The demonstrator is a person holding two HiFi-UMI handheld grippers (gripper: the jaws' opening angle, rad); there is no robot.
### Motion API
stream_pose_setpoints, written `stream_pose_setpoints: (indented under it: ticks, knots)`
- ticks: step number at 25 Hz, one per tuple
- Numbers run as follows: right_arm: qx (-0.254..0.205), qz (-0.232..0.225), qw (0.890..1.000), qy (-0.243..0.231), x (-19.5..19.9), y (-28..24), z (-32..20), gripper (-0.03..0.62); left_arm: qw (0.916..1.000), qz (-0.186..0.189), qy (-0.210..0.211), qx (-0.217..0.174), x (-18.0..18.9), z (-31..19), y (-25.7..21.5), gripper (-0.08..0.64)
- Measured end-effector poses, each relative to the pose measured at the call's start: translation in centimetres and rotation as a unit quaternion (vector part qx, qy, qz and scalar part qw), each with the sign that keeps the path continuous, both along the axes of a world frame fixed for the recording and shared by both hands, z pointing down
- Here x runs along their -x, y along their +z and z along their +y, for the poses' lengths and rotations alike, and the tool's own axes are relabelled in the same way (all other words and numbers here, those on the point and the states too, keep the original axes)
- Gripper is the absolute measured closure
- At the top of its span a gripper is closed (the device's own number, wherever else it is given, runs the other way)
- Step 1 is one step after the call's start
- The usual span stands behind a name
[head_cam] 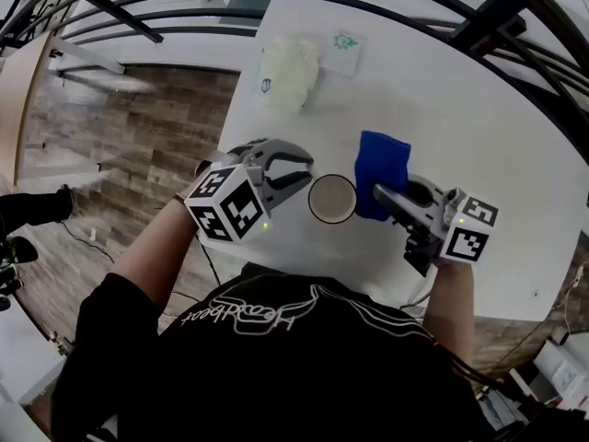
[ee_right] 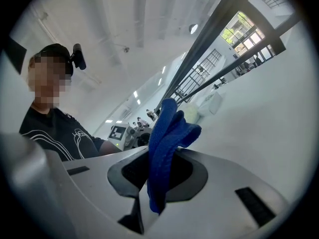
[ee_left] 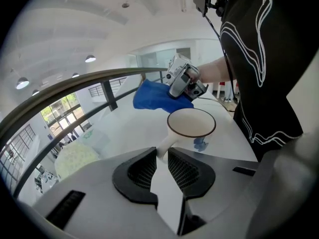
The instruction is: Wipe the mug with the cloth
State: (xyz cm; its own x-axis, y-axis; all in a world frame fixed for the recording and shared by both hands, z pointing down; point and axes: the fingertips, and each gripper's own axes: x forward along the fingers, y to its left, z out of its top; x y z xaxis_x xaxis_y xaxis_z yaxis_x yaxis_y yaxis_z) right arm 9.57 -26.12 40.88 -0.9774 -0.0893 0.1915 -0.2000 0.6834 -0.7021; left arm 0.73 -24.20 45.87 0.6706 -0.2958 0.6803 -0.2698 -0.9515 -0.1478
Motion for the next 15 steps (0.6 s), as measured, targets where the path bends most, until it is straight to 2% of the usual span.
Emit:
stream_pose_setpoints:
  ticks: [4, 9, 15]
  knots:
    - [0.0, 0.004, 0.998, -0.055, 1.3, 0.1, 0.1, 0.531, 0.9999, 0.003, -0.007, 0.008, 0.0, -0.1, -0.4, 0.494]
    - [0.006, 0.023, 0.995, -0.096, 2.6, 1.4, -0.7, 0.531, 0.9997, 0.0, -0.022, 0.011, 0.0, -0.2, -0.4, 0.494]
    - [0.027, 0.1, 0.99, -0.099, 3.9, 4.9, -1.2, 0.531, 0.9986, 0.006, -0.052, 0.014, 0.0, -0.2, -0.2, 0.494]
